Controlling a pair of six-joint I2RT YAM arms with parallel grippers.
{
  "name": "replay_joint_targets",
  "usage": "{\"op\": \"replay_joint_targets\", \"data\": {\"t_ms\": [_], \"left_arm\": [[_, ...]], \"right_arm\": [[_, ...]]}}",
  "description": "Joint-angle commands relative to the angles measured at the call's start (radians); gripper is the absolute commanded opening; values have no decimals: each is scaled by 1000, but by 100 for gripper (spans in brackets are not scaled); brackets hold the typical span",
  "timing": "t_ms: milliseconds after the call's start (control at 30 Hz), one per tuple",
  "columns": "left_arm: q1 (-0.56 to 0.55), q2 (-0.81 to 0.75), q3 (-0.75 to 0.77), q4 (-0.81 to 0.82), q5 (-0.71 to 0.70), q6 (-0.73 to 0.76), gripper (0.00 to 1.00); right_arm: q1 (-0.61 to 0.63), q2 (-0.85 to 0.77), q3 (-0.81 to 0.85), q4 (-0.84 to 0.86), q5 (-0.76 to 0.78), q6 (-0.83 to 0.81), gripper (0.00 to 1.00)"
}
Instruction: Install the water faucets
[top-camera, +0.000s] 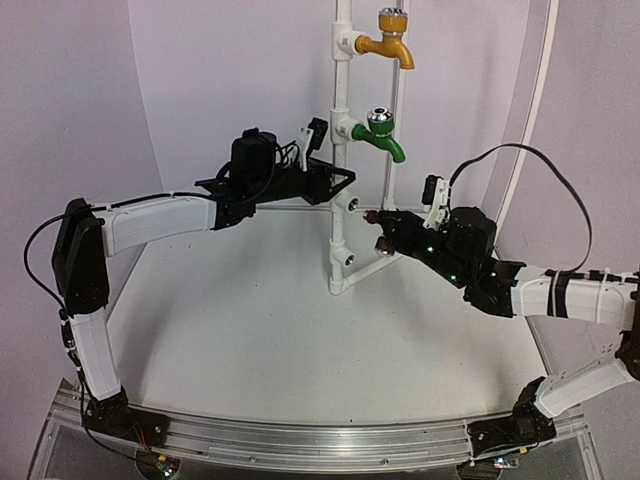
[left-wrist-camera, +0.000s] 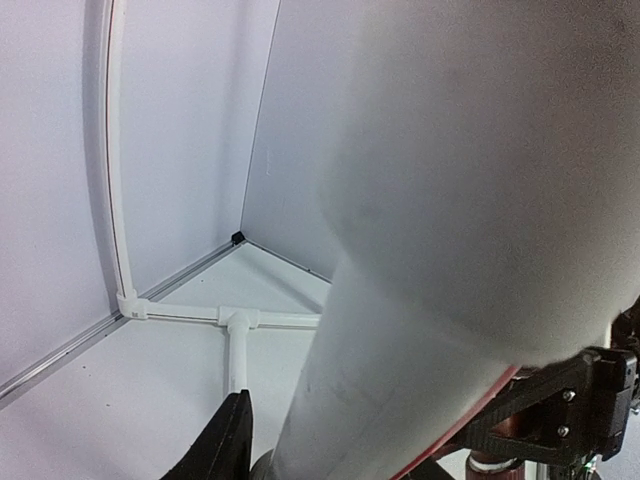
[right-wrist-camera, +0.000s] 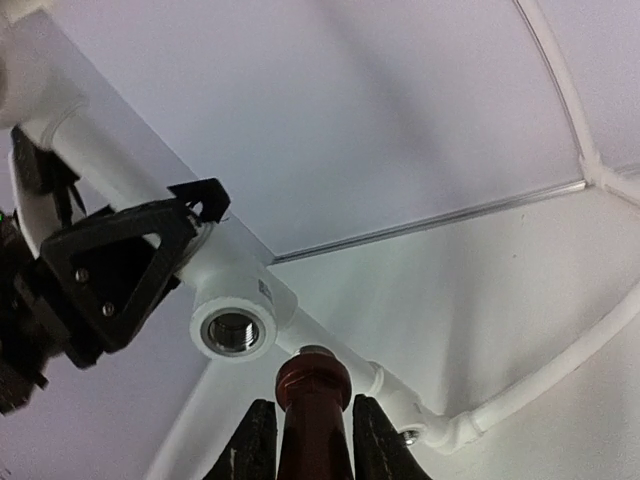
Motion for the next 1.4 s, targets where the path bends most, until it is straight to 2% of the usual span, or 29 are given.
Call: {"op": "replay_joint_targets", "data": {"t_ms": [0, 67, 133, 267, 367, 567, 633, 800, 967, 1133, 1367], "left_arm": [[-9, -61, 22, -258, 37, -221, 59], [-2, -79, 18, -277, 33, -236, 72], [4, -114, 0, -294, 27, -238, 80], [15, -206, -83, -305, 39, -209, 82], [27, -254, -178, -274, 83, -116, 79], [127, -191, -318, -63, 288, 20, 81], [159, -122, -291, -26, 388, 53, 80], [175, 16, -180, 8, 521, 231, 79], [180, 151, -46, 20, 591, 300, 79], [184, 241, 57, 26, 651, 309, 79], [178, 314, 122, 72, 701, 248, 75]], "right_arm": [[0, -82, 11, -57, -116, -634, 0], [0, -87, 24, -94, -159, -828, 0], [0, -90, 31, -109, -179, -1014, 0], [0, -89, 49, -126, -203, -1268, 0], [0, -87, 72, -131, -225, -1379, 0], [0, -89, 90, -118, -331, -1546, 0], [1, -77, 96, -88, -336, -1590, 0], [1, -52, 111, -39, -284, -1720, 0], [3, -24, 61, 91, -229, -1859, 0], [4, 30, 44, 220, -170, -1941, 0], [4, 36, 40, 187, -174, -1973, 0]]}}
